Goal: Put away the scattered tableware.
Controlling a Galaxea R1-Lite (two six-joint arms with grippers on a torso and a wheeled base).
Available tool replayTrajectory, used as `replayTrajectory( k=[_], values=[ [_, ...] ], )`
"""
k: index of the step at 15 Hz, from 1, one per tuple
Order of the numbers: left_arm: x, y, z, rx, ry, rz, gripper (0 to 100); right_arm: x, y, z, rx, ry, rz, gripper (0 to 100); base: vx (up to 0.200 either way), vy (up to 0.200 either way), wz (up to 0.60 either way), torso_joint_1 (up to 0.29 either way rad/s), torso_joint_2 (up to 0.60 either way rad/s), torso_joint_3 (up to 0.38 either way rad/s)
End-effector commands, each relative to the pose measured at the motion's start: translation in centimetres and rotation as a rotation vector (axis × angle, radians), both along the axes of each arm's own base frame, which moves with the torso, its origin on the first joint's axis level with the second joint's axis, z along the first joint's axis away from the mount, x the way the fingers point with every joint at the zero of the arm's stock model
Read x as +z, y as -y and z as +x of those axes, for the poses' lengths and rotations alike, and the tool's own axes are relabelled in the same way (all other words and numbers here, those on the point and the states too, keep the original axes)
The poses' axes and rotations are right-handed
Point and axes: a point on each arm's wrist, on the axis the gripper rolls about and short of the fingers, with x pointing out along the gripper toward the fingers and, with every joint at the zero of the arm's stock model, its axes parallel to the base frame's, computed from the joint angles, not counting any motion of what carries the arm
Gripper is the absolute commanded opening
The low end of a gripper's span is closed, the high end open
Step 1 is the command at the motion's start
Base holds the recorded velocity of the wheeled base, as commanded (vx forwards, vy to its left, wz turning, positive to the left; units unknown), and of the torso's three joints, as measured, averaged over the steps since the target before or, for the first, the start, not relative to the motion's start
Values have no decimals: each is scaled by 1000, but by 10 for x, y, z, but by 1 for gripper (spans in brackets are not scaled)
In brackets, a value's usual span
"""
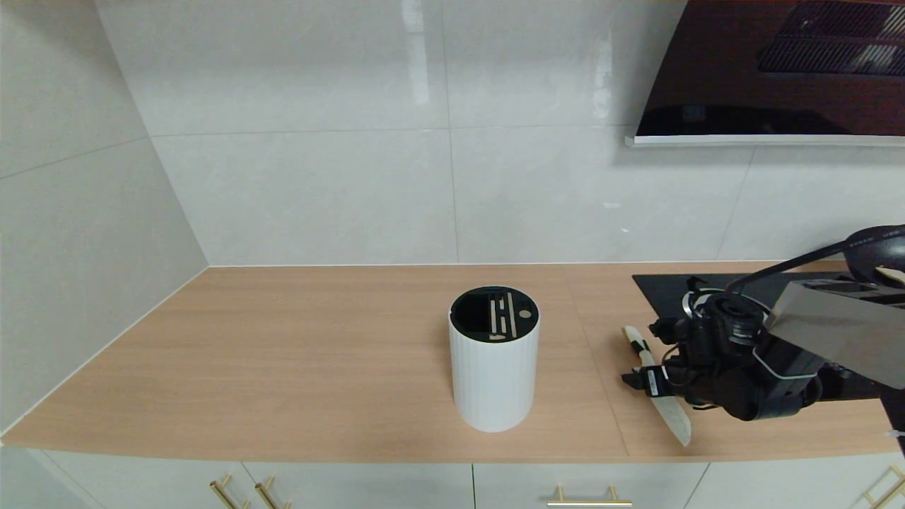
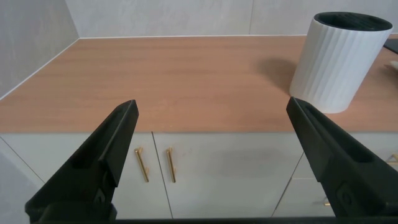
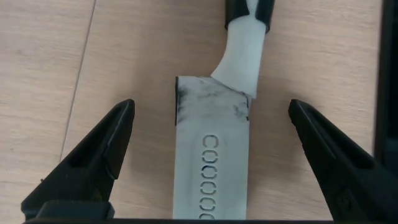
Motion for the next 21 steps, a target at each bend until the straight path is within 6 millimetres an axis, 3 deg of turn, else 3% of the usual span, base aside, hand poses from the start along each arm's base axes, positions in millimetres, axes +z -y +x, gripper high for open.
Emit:
replayTrajectory(
  k=[1,8,9,18,21],
  values=[
    [0,0,0,0,0,0,100,-2,1,1,-6,3,-3,100,0,0,0,0,0,0],
    [0,0,0,0,0,0,100,-6,2,2,-25,19,-23,100,0,0,0,0,0,0],
    [0,0,0,0,0,0,100,-6,2,2,-24,17,-24,0,0,0,0,0,0,0],
    [0,0,0,0,0,0,100,-12,1,0,-16,1,-33,0,0,0,0,0,0,0],
    [0,0,0,0,0,6,100,3,1,-1,-24,56,-28,0,0,0,0,0,0,0]
  ],
)
